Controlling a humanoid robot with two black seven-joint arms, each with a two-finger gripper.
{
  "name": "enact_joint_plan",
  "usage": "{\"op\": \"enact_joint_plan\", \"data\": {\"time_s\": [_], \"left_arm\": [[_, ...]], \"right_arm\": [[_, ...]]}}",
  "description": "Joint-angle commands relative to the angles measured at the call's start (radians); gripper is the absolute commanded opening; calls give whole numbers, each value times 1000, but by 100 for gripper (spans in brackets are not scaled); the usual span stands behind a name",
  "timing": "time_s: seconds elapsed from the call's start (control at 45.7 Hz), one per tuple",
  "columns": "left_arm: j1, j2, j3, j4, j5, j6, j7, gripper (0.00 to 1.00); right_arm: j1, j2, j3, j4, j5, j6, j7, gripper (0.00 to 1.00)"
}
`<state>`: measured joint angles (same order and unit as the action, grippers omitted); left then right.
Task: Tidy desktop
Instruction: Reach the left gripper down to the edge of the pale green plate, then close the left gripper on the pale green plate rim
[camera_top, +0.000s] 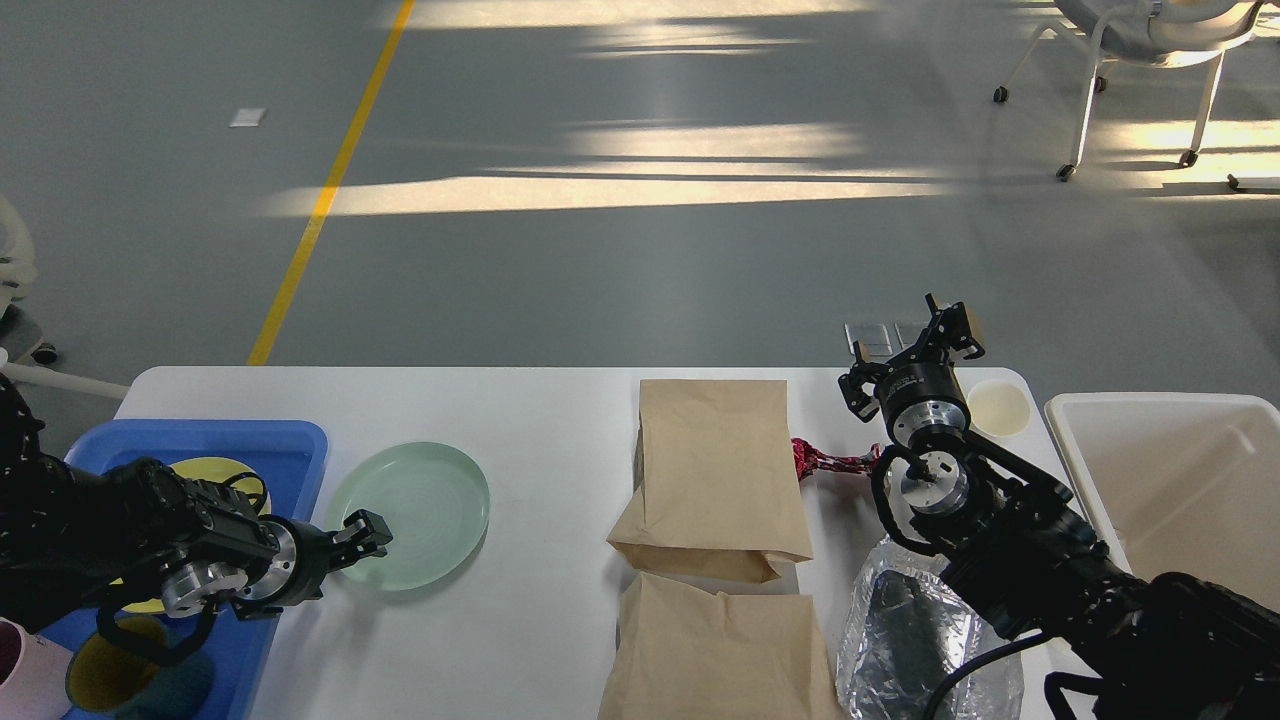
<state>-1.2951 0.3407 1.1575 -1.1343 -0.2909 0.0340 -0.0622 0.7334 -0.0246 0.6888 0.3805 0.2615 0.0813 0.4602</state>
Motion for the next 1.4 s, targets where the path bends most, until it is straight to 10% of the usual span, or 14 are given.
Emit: {"op": "enact_joint_plan", "data": {"time_s": [0.0, 0.328, 0.809, 1.378], "left_arm": [[30, 0, -25, 39, -4, 1, 2, 76], [40, -19, -48, 41, -1, -3, 12, 40], [57, -20, -45, 30, -1, -9, 12, 36], [59, -20, -48, 28, 3, -13, 15, 0]], "right_arm": [[0, 0, 0, 0, 1, 0, 0, 100], [0, 0, 0, 0, -1, 0, 0, 100], [0, 0, 0, 0, -1, 0, 0, 100], [0, 0, 0, 0, 1, 0, 0, 100]]}}
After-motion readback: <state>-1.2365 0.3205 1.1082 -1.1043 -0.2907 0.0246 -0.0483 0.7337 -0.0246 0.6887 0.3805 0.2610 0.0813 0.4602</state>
